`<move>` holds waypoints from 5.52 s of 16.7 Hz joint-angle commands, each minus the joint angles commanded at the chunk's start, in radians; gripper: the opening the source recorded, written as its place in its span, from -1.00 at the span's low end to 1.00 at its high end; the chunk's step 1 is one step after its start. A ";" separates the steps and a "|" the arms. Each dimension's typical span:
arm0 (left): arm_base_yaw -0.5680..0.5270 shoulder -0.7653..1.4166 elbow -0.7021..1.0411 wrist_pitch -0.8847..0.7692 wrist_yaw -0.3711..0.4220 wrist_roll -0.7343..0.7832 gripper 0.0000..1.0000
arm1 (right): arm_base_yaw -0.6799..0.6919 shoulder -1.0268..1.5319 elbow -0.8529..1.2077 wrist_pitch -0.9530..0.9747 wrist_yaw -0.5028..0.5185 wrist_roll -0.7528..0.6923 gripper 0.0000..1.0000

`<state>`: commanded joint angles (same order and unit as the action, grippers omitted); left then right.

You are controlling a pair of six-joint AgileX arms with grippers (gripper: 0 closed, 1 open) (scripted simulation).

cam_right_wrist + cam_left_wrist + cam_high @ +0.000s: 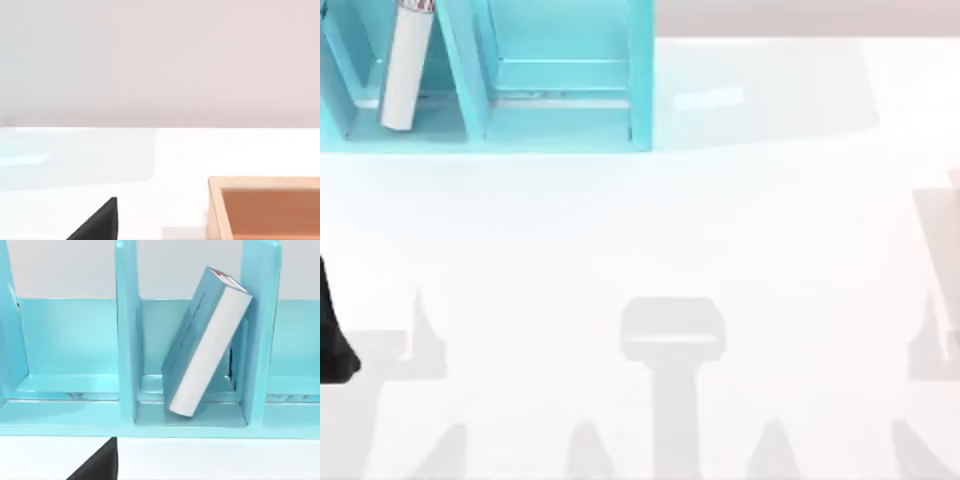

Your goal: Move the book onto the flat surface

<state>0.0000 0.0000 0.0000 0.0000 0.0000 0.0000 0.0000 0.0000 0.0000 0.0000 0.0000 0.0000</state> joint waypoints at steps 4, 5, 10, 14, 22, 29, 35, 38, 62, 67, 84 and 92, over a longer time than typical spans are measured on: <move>-0.004 0.031 0.017 0.028 -0.001 0.007 1.00 | 0.000 0.000 0.000 0.000 0.000 0.000 1.00; -0.007 0.062 0.033 0.055 -0.003 0.015 1.00 | 0.000 0.000 0.000 0.000 0.000 0.000 1.00; -0.030 0.377 0.160 0.276 -0.025 0.083 1.00 | 0.000 0.000 0.000 0.000 0.000 0.000 1.00; -0.051 0.778 0.290 0.512 -0.056 0.161 1.00 | 0.000 0.000 0.000 0.000 0.000 0.000 1.00; -0.094 1.640 0.548 0.987 -0.116 0.316 1.00 | 0.000 0.000 0.000 0.000 0.000 0.000 1.00; -0.119 2.053 0.694 1.241 -0.141 0.388 1.00 | 0.000 0.000 0.000 0.000 0.000 0.000 1.00; -0.116 2.073 0.700 1.255 -0.142 0.391 1.00 | 0.000 0.000 0.000 0.000 0.000 0.000 1.00; -0.115 2.097 0.739 1.241 -0.138 0.392 1.00 | 0.000 0.000 0.000 0.000 0.000 0.000 1.00; -0.087 2.326 1.163 1.048 -0.106 0.394 -0.36 | 0.000 0.000 0.000 0.000 0.000 0.000 1.00; -0.087 2.326 1.163 1.048 -0.106 0.394 -1.00 | 0.000 0.000 0.000 0.000 0.000 0.000 1.00; -0.089 1.963 1.010 0.821 -0.127 0.389 -1.00 | 0.000 0.000 0.000 0.000 0.000 0.000 1.00; -0.111 1.314 0.760 0.440 -0.156 0.389 -1.00 | 0.000 0.000 0.000 0.000 0.000 0.000 1.00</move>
<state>-0.1115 1.3138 0.7599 0.4395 -0.1558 0.3893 0.0000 0.0000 0.0000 0.0000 0.0000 0.0000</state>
